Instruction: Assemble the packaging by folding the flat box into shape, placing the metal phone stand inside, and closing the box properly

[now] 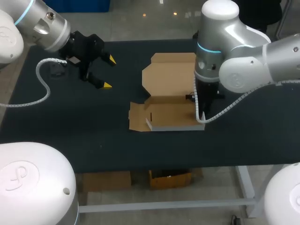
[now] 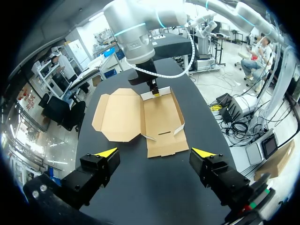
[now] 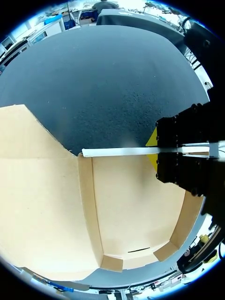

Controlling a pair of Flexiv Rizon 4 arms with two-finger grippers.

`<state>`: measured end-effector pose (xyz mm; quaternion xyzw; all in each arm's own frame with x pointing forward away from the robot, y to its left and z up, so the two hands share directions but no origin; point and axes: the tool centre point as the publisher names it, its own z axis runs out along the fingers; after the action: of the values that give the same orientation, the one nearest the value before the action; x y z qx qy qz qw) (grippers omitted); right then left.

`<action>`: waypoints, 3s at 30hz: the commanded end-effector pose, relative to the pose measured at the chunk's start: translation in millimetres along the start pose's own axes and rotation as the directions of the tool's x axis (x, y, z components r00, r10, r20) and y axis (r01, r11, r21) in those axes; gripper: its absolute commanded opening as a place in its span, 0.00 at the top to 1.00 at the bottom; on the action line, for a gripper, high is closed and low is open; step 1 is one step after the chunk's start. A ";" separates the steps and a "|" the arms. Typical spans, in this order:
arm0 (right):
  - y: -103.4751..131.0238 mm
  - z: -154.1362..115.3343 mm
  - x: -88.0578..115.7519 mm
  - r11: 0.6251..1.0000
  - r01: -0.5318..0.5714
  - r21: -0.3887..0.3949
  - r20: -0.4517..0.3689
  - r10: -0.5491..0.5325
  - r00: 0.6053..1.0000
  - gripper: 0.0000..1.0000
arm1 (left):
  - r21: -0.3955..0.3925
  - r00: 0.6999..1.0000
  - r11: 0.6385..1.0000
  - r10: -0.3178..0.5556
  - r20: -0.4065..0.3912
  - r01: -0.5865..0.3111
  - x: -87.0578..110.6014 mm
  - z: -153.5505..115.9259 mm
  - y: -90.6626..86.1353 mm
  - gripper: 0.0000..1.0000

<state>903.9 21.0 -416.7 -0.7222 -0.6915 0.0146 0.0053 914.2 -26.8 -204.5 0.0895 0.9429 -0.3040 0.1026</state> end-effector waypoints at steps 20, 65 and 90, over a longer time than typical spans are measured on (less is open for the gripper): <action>1.2 -0.9 0.8 1.000 0.000 0.006 0.004 0.000 1.000 1.00 | -0.022 0.645 0.647 -0.757 0.103 0.762 16.3 25.3 21.1 0.00; 1.2 -0.9 0.8 1.000 0.000 0.006 0.004 0.000 1.000 1.00 | -0.005 -0.094 -0.097 -0.976 0.194 0.995 47.7 87.6 35.2 0.00; 1.2 -0.9 0.8 1.000 0.000 0.006 0.004 0.000 1.000 1.00 | -0.027 -0.153 -0.151 -0.984 -0.091 0.988 61.3 132.3 44.2 0.00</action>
<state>904.0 21.1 -416.6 -0.7223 -0.6914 0.0148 0.0052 883.2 -61.7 -348.0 -0.6413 0.6768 -0.2977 -0.2053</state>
